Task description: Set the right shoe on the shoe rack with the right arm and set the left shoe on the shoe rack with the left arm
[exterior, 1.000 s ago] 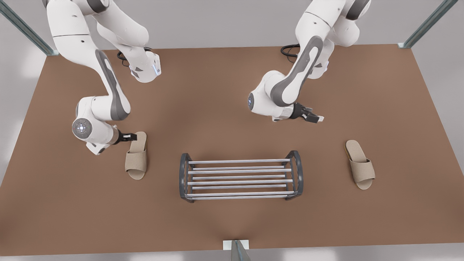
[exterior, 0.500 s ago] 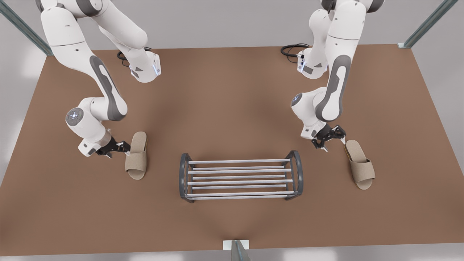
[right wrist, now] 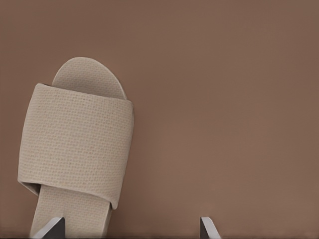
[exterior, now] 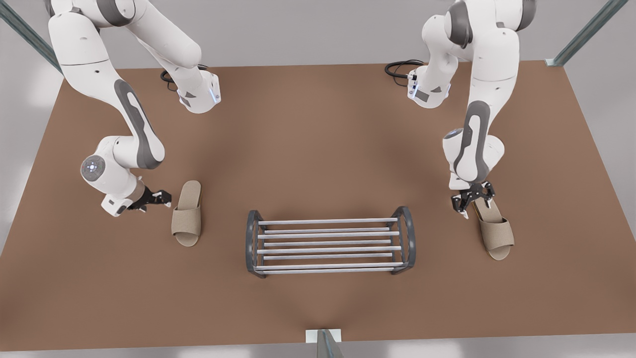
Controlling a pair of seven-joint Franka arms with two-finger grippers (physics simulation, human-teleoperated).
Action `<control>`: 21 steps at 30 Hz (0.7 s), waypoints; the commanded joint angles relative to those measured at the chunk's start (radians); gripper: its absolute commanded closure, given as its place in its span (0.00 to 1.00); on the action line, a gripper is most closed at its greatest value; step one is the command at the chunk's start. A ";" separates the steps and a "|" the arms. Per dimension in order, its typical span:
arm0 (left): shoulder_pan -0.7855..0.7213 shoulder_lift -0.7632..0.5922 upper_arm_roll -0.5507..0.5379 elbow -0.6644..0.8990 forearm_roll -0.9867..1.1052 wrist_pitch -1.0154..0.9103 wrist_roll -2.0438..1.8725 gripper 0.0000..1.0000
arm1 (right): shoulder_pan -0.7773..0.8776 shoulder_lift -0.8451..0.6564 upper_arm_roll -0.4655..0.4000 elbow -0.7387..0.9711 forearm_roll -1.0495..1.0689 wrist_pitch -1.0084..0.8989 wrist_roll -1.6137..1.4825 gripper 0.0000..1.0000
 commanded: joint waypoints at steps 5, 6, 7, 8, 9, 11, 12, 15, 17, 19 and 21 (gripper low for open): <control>0.029 0.082 0.000 0.098 0.067 0.040 -0.779 0.00 | -0.005 -0.009 0.014 -0.067 -0.002 -0.024 -0.021 0.00; 0.031 0.092 0.000 0.107 0.067 0.040 -0.779 0.00 | 0.005 -0.006 0.014 -0.058 -0.002 -0.024 0.011 0.00; 0.031 0.105 0.000 0.124 0.067 0.040 -0.779 0.00 | 0.017 -0.006 0.015 -0.047 0.000 -0.022 0.017 0.00; 0.031 0.105 0.000 0.138 0.070 0.040 -0.778 0.00 | 0.020 -0.004 0.015 -0.027 0.000 -0.020 0.043 0.00; 0.031 0.106 -0.001 0.144 0.095 0.040 -0.778 0.00 | 0.032 -0.001 0.015 -0.018 0.001 -0.020 0.055 0.00; 0.031 0.134 -0.001 0.169 0.128 0.040 -0.776 0.00 | 0.044 0.004 0.014 -0.018 0.001 -0.010 0.091 0.00; 0.031 0.134 0.000 0.170 0.196 0.042 -0.775 0.00 | 0.048 0.005 0.015 -0.020 0.000 -0.008 0.115 0.00; 0.031 0.140 -0.001 0.188 0.247 0.042 -0.770 0.00 | 0.069 0.010 0.014 -0.021 0.001 -0.007 0.146 0.00; 0.031 0.163 -0.001 0.211 0.242 0.042 -0.770 0.00 | 0.064 0.045 0.014 -0.021 -0.002 0.024 0.153 0.00; 0.032 0.177 -0.001 0.225 0.239 0.040 -0.772 0.00 | 0.061 0.074 0.014 -0.018 -0.005 0.049 0.153 0.00; 0.032 0.183 -0.001 0.224 0.239 0.039 -0.772 0.00 | 0.063 0.083 0.014 -0.012 -0.005 0.059 0.153 0.00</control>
